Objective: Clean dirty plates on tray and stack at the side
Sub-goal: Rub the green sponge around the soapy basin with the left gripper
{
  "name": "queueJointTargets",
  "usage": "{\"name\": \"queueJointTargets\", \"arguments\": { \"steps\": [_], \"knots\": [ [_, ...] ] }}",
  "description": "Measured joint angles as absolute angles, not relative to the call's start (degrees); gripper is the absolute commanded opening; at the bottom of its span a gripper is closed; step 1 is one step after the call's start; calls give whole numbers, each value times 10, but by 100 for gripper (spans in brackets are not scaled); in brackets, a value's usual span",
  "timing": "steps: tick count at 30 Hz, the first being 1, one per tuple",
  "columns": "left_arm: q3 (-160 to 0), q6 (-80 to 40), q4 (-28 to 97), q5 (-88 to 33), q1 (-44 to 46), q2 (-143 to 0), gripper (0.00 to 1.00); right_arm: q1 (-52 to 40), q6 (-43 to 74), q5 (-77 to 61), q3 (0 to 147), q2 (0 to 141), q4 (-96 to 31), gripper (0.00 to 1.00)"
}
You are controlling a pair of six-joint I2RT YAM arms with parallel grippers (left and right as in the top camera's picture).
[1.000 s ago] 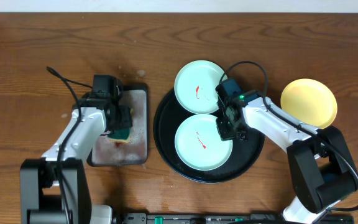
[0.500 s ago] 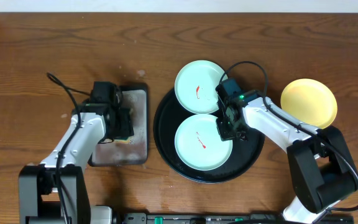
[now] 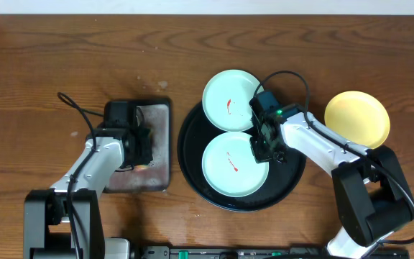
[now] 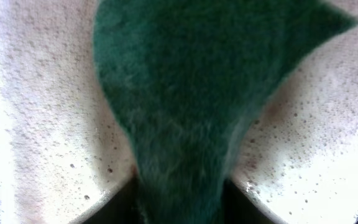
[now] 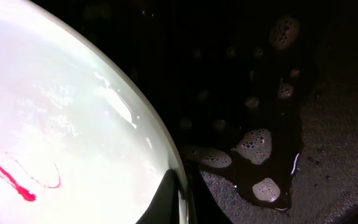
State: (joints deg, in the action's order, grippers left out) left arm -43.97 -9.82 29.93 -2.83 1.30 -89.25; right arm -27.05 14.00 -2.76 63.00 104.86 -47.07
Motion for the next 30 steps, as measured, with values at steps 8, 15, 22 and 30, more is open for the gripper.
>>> {"name": "queueJointTargets", "arguments": {
  "steps": [8, 15, 22, 30],
  "knots": [
    [-439, -107, 300, -31, 13, -892, 11, -270, 140, -28, 630, 1049, -471, 1],
    [-451, -109, 306, -23, 12, -888, 64, -270, 140, -28, 630, 1049, -471, 1],
    [-461, -109, 283, -22, 12, -869, 66, -270, 140, -28, 630, 1049, -471, 1],
    [-461, -109, 239, -9, 12, -873, 66, -270, 140, -28, 630, 1049, -471, 1]
  ]
}}
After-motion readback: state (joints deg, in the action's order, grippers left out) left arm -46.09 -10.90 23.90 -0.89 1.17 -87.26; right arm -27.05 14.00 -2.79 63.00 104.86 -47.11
